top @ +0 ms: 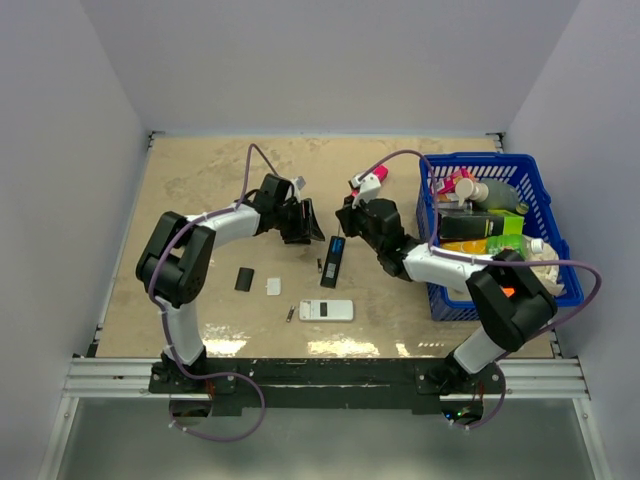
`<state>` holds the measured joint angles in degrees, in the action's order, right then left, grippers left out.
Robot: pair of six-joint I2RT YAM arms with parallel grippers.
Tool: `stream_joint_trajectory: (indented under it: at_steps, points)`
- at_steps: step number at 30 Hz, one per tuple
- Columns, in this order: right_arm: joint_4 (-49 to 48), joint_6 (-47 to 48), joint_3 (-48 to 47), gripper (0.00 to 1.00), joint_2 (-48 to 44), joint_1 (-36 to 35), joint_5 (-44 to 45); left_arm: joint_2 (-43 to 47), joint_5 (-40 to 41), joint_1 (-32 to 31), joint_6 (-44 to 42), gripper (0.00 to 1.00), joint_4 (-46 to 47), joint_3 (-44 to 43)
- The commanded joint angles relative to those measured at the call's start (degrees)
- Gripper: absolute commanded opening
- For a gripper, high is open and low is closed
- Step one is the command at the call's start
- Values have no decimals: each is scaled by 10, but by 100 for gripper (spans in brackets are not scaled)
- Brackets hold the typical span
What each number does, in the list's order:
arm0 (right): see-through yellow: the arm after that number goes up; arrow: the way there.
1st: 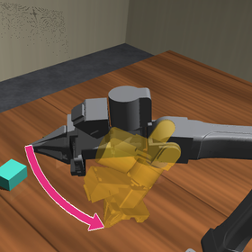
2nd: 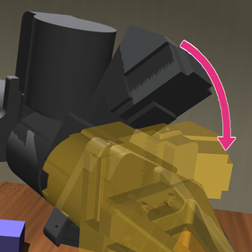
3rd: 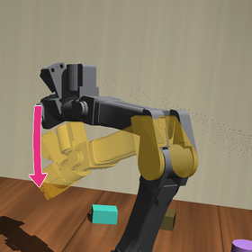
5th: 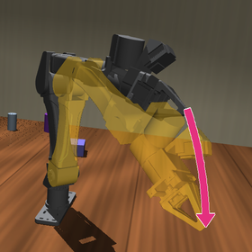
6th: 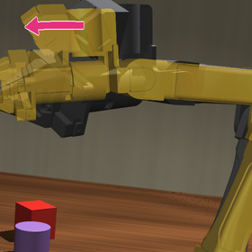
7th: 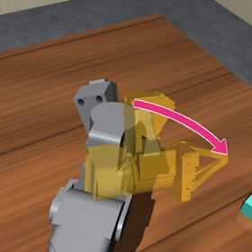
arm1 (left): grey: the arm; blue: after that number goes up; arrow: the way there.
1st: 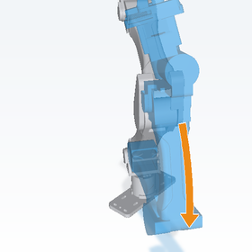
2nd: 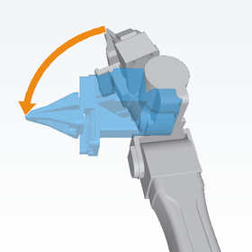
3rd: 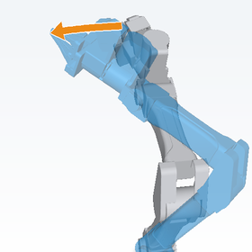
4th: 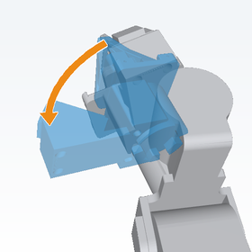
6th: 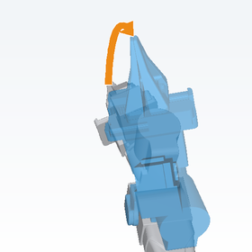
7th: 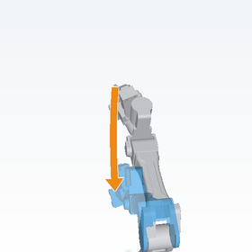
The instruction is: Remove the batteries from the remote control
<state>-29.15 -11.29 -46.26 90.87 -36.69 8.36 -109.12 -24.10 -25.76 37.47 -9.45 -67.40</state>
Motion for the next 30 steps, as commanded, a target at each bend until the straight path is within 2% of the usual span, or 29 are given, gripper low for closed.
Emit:
stream_joint_trajectory:
  at_steps: [1, 6, 10, 15, 20, 24, 28, 30]
  points:
    - [-28, 15, 18, 0, 12, 3, -2, -6, -9, 4, 2, 55, 15, -6]
    - [-74, 0, 57, 0, 8, 4, -41, -7, -4, 4, 1, 55, 11, -7]
    - [-158, -40, 113, 0, -14, 9, -62, -12, -3, 4, 1, 54, 8, -9]
    - [-202, -65, 147, 0, -17, 13, -94, -19, -6, 4, 2, 50, 3, -13]
    - [-209, -81, 166, 0, -20, 14, -106, -30, -7, 4, 4, 44, 2, -22]
    - [-167, -85, 159, 0, -27, 14, -92, -44, -6, 4, 2, 34, -3, -30]
    - [-121, -46, 137, 0, -38, 14, -99, -58, -2, 4, 0, 24, -6, -32]
    - [-94, -27, 115, 0, -39, 14, -108, -64, -2, 4, -1, 21, -7, -33]
